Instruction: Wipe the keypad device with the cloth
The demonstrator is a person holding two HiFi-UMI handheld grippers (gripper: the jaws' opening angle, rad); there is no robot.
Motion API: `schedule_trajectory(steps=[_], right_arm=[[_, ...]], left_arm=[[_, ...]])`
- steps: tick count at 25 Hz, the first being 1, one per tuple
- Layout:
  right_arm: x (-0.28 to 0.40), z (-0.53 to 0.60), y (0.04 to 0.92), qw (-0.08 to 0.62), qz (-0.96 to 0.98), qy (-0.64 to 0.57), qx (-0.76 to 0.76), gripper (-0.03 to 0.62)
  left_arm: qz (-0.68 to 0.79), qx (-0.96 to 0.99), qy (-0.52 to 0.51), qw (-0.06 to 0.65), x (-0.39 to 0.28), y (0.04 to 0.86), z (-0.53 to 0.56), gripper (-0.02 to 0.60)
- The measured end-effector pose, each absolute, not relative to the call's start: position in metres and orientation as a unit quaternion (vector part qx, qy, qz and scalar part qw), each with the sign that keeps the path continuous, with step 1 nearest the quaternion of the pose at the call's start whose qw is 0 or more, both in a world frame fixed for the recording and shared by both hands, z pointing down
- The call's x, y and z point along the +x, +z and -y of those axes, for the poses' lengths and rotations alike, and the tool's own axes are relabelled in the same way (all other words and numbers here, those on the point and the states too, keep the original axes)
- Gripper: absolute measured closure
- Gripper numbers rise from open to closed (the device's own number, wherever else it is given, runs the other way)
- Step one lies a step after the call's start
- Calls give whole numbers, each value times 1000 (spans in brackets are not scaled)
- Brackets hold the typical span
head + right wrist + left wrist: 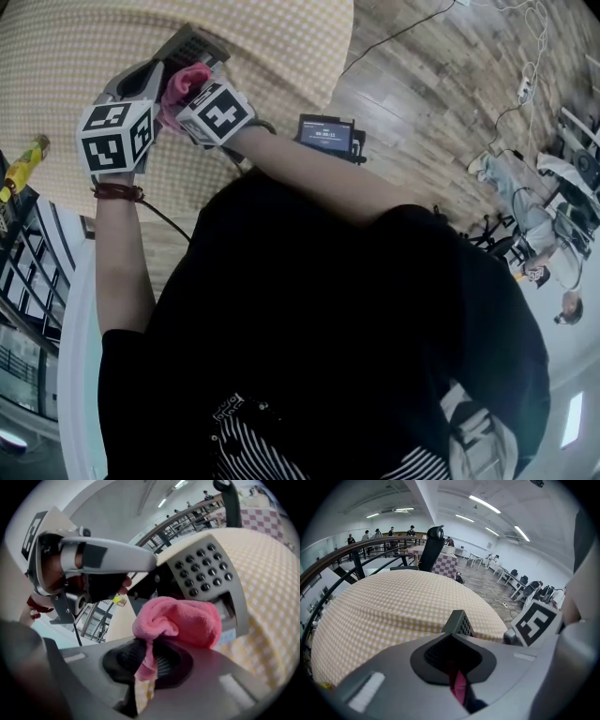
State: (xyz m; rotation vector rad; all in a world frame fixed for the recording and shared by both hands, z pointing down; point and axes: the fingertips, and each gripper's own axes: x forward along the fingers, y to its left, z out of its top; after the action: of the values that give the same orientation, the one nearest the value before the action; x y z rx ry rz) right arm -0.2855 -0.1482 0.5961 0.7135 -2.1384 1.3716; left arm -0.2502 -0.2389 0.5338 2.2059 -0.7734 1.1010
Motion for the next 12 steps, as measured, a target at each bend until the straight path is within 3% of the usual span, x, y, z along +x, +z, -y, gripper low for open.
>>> schedule_trajectory(steps=[8, 12], right_arm=[[-280, 139, 608, 278, 767, 511, 270, 551], [-291, 170, 562, 261, 834, 399, 277, 551]], left_arm=[[297, 820, 405, 275, -251, 535, 240, 577], [295, 821, 405, 273, -251, 535, 240, 577]])
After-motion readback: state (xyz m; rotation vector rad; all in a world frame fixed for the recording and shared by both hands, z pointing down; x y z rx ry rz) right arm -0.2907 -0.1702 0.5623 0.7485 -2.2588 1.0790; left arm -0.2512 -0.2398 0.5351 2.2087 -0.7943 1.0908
